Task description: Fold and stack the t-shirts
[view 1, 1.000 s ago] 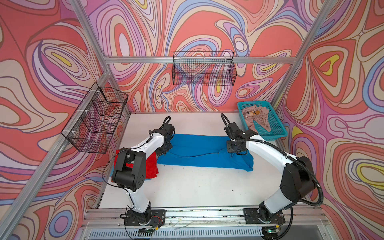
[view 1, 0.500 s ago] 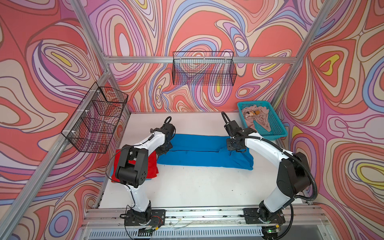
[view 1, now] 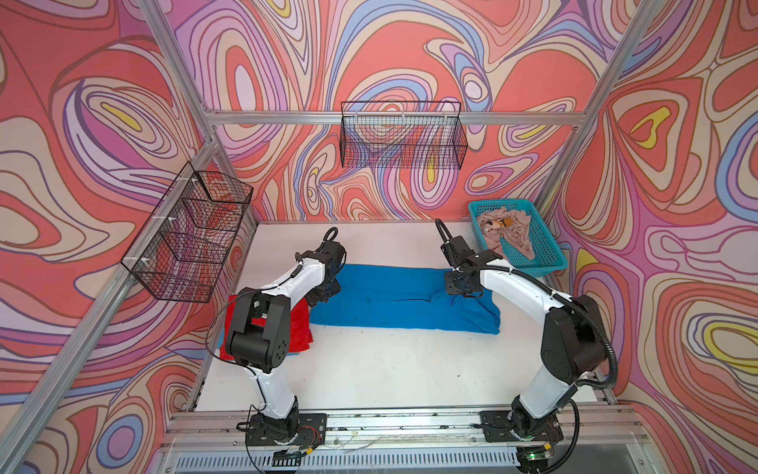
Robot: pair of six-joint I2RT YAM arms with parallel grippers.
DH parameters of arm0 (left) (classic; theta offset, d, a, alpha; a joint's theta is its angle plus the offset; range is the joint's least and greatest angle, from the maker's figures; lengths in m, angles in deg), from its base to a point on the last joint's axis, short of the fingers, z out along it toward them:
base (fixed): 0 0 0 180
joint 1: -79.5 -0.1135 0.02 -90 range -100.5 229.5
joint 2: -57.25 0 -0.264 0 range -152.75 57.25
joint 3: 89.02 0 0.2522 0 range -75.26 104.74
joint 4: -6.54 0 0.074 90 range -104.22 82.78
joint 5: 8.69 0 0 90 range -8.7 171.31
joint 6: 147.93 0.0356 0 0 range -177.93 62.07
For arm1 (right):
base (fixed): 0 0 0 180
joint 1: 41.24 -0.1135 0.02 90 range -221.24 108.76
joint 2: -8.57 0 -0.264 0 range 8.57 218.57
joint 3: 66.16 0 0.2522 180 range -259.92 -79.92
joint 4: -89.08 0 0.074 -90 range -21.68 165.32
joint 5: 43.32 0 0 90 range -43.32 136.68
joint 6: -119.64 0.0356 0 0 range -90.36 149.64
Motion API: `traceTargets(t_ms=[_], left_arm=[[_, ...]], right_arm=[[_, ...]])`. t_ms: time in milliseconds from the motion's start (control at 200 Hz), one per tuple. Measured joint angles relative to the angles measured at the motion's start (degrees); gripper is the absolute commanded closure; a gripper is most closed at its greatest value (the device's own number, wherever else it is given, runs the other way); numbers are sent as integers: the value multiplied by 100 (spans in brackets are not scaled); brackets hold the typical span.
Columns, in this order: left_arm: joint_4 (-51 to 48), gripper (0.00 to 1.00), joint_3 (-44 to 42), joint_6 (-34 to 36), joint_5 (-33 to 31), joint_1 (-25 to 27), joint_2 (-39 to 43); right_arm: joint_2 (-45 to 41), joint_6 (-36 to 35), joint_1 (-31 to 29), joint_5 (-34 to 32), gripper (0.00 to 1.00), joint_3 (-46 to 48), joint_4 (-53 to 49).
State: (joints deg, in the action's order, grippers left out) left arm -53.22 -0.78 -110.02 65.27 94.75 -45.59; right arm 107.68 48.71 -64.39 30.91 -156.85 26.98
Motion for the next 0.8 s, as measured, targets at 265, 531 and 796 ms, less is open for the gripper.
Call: traceTargets(t_ms=[265, 531, 796], left_arm=[[4, 33, -103, 24, -39, 0, 426], [0, 31, -254, 46, -50, 0, 433], [4, 30, -254, 46, -44, 0, 433]], right_arm=[[417, -79, 74, 11, 100, -400, 20], [859, -186, 122, 70, 100, -623, 17], [1241, -212, 210, 103, 100, -863, 9]])
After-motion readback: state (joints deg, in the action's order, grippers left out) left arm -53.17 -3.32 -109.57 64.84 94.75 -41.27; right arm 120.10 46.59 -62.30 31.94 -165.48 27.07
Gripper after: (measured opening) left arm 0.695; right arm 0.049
